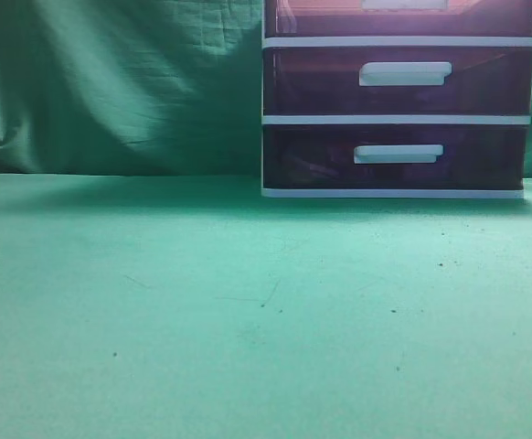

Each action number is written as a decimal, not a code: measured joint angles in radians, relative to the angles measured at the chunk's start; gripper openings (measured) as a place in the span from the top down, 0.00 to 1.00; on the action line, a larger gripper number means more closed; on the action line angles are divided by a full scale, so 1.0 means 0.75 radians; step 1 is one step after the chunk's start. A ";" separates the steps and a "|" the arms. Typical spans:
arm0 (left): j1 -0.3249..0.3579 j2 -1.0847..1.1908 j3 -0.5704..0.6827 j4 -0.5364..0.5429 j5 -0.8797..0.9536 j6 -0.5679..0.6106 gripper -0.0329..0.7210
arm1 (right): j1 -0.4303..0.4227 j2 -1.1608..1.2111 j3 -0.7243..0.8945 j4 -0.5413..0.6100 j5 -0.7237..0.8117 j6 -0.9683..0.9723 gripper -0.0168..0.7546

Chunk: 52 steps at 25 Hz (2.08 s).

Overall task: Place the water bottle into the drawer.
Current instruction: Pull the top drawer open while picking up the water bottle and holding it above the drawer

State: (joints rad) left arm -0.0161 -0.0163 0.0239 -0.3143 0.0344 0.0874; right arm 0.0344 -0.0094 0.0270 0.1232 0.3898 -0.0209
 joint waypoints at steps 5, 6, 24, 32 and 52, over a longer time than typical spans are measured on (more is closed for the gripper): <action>0.000 0.000 -0.003 -0.038 -0.091 -0.078 0.96 | 0.000 0.000 0.000 0.000 0.000 0.000 0.98; 0.000 0.000 -0.015 -0.038 -0.065 -0.088 0.96 | 0.000 0.000 0.000 0.000 0.000 0.000 0.98; 0.000 0.771 -0.386 -0.001 0.134 -0.086 0.96 | 0.000 0.000 0.000 0.000 0.000 0.000 0.98; 0.000 1.100 -0.404 0.050 -0.167 -0.086 0.44 | 0.000 0.000 0.000 0.000 0.000 0.000 0.98; 0.000 1.629 -0.644 0.221 -0.138 -0.086 0.19 | 0.000 0.000 0.000 0.000 0.000 0.000 0.98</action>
State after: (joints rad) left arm -0.0161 1.2052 -0.4589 -0.1485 -0.0690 0.0229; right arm 0.0344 -0.0094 0.0270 0.1232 0.3898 -0.0209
